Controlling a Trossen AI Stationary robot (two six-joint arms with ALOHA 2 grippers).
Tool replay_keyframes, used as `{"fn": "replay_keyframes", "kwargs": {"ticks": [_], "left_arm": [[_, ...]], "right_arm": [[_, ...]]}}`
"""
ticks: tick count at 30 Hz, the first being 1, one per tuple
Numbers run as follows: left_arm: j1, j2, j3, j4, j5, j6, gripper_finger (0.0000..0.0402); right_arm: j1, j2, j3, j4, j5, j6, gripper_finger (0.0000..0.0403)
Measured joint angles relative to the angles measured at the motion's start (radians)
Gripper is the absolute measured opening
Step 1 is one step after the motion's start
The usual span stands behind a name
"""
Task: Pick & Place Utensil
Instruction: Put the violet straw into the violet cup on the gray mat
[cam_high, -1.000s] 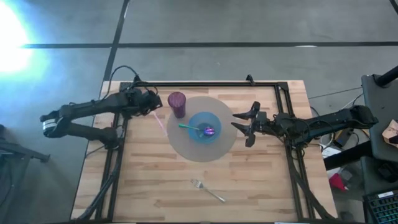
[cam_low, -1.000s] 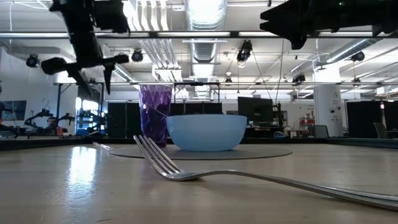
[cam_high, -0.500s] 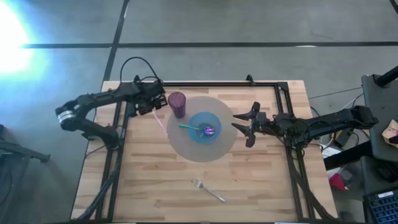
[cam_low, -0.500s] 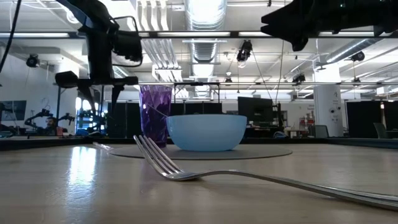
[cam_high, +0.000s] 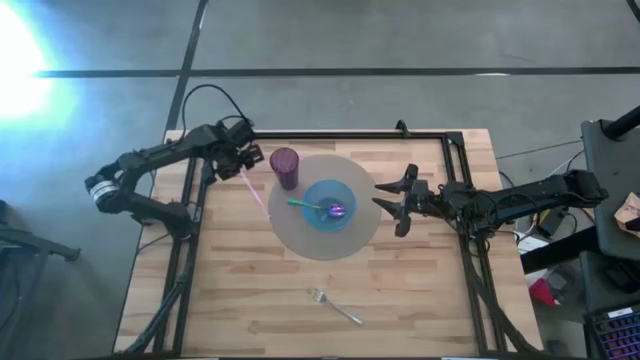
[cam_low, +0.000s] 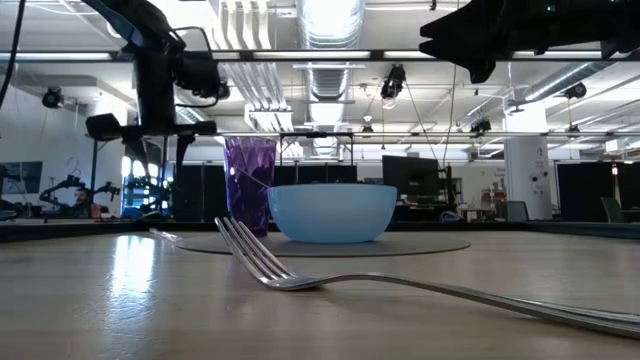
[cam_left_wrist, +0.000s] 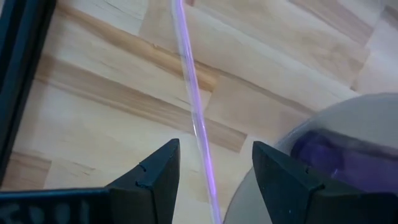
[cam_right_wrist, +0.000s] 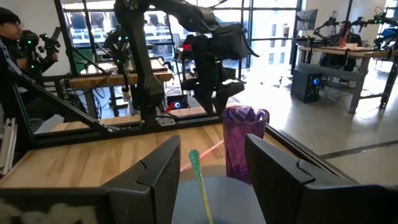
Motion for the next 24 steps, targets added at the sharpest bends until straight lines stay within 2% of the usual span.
{"fn": "replay_keyframes", "kwargs": {"ticks": [12,19,24], "left_arm": [[0.021,0.003,-0.107,0.073,0.002,-0.147,0.0192],[0.023,0.021,-0.18,0.23,0.003,-0.169,0.0192],[0.027,0.061,-0.182,0.241,0.006,-0.175,0.0192]], "right_arm": [[0.0,0.0,0.0,0.003,0.0,-0.001,0.0171],[0.0,0.0,0.0,0.006,0.0,-0.001,0.0176],[0.0,0.0,0.0,0.009,0.0,-0.001,0.0172]]}}
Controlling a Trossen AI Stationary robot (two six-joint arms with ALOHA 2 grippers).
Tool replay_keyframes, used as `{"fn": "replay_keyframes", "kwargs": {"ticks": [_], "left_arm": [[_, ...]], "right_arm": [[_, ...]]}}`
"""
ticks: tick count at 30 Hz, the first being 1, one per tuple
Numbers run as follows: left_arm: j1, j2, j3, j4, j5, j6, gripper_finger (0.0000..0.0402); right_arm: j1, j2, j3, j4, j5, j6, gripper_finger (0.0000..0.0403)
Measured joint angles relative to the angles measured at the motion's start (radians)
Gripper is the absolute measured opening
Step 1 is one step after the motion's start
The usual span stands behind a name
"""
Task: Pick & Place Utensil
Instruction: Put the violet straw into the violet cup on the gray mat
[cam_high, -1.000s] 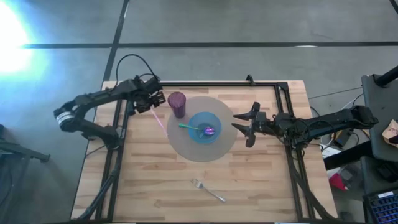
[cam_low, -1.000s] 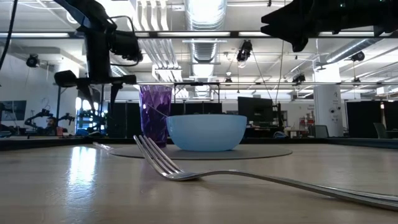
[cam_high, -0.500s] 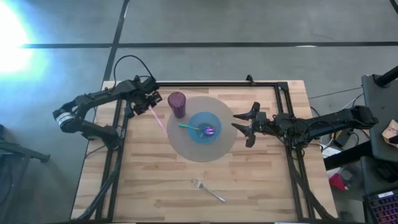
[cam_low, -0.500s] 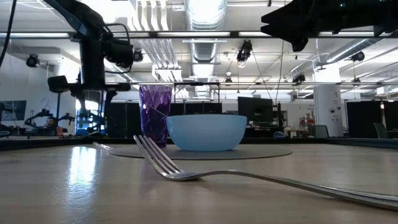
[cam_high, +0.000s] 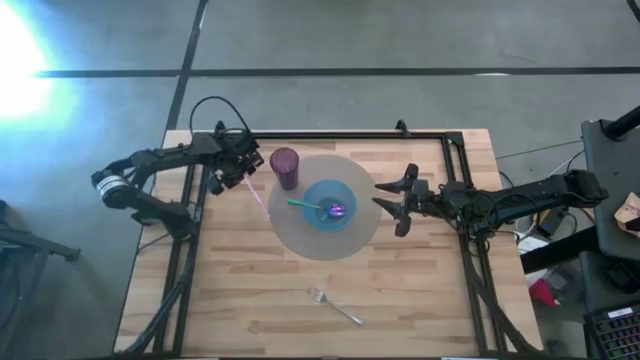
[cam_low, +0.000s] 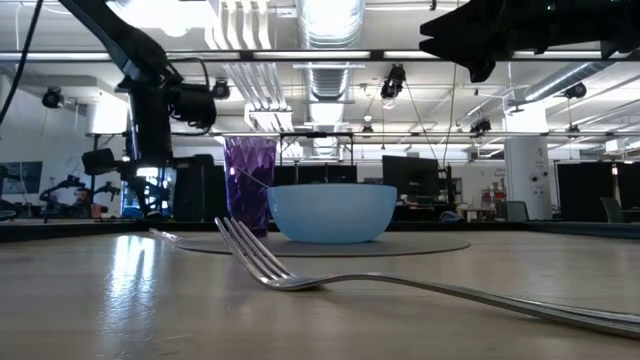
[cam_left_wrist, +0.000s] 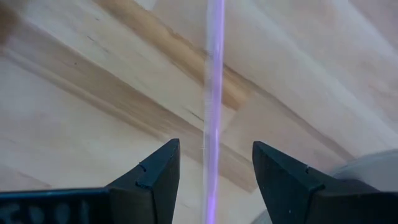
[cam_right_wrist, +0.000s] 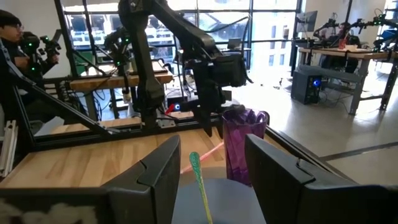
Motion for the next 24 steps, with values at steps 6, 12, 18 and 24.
{"fn": "replay_keyframes", "kwargs": {"ticks": [6,12,18,24], "left_arm": [[0.003,0.061,0.0,0.032,0.002,0.008,0.0192],[0.03,0.109,0.0,0.043,0.026,0.013,0.0192],[0.06,0.156,0.001,0.063,0.073,0.042,0.0192],[0.088,0.177,0.004,0.056,0.118,0.059,0.0192]], "right_arm": [[0.0,0.0,0.0,0.0,0.0,0.0,0.0174],[0.0,0.0,0.0,0.0,0.0,0.0,0.0178],[0.0,0.0,0.0,-0.001,0.0,-0.002,0.0178],[0.0,0.0,0.0,-0.002,0.0,-0.023,0.0178]]}}
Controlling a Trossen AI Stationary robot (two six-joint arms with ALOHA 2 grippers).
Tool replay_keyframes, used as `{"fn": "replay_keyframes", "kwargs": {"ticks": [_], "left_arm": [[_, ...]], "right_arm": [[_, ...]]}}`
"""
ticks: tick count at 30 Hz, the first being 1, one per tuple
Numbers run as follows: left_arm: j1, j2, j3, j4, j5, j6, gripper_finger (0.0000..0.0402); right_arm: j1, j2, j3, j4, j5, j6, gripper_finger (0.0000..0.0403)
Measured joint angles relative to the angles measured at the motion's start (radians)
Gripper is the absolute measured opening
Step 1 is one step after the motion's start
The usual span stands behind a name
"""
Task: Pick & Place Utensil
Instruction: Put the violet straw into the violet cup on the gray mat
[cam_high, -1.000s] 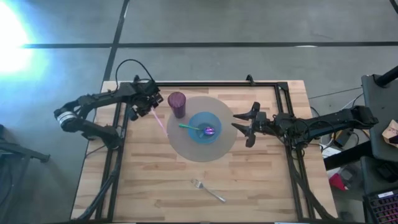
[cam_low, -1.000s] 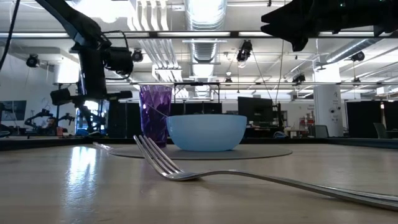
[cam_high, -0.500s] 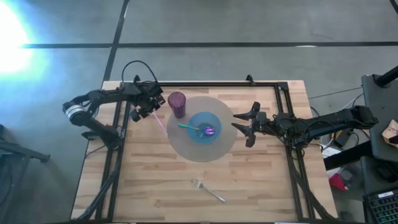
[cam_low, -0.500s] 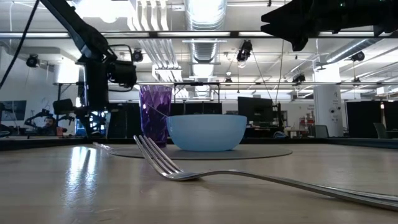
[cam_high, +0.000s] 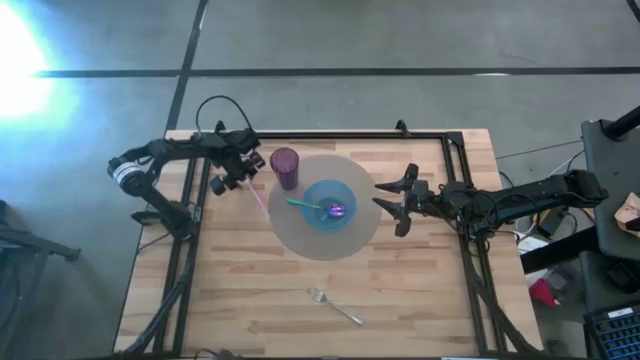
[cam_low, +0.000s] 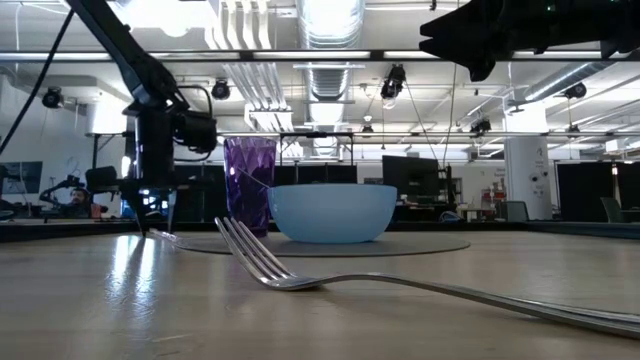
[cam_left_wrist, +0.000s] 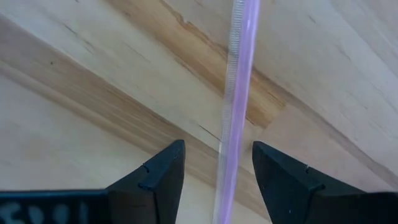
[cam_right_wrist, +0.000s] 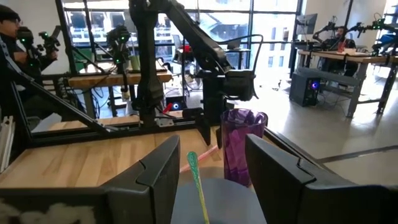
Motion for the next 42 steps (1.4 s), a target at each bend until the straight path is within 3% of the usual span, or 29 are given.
{"fn": "replay_keyframes", "kwargs": {"ticks": [9,19,25,42], "left_arm": [[0.043,0.002,-0.001,-0.015,0.034,0.018,0.0163],[0.055,0.031,-0.003,-0.034,0.009,0.095,0.007],[0.06,0.042,-0.004,-0.042,-0.025,0.216,0.0009],[0.064,-0.004,0.002,-0.046,-0.025,0.353,0.0]], "right_arm": [[0.0,0.0,0.0,-0.002,0.0,0.004,0.0178],[0.0,0.0,0.0,-0.005,0.0,0.004,0.0178],[0.0,0.0,0.0,-0.005,0.0,0.004,0.0178],[0.0,0.0,0.0,-0.006,0.0,0.008,0.0178]]}}
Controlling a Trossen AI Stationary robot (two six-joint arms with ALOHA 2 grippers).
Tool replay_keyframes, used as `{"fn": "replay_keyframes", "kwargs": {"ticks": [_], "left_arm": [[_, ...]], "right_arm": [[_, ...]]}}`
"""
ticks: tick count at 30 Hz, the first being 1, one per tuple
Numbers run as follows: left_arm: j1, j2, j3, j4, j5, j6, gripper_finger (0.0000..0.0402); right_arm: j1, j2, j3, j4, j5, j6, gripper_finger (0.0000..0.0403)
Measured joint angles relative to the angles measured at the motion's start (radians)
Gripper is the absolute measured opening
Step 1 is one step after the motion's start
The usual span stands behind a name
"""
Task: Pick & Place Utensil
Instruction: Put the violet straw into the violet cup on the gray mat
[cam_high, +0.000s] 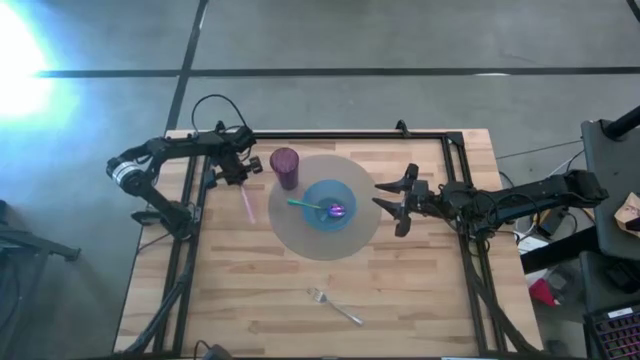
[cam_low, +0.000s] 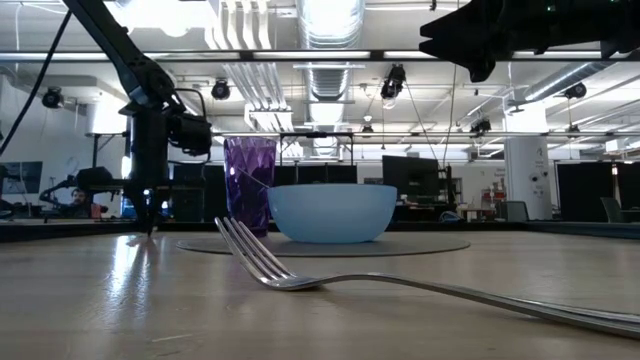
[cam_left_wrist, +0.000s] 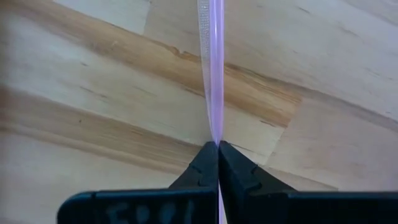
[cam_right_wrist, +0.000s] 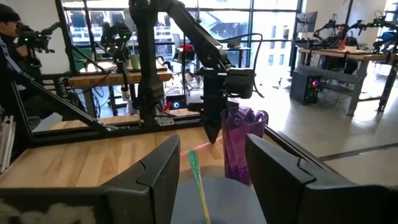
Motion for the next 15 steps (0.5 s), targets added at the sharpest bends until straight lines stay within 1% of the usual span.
{"fn": "replay_keyframes", "kwargs": {"ticks": [2,4,15], "left_arm": [[0.0,-0.015,0.002,-0.002,0.0,0.022,0.0],[0.002,-0.034,0.005,0.006,-0.022,0.041,0.0],[0.01,-0.153,0.008,0.0,-0.013,0.114,0.0]], "right_arm": [[0.0,0.0,0.0,0.0,0.0,0.0,0.0178],[0.0,0.0,0.0,-0.001,0.0,0.0,0.0178],[0.0,0.0,0.0,-0.002,0.0,0.0,0.0178]]}}
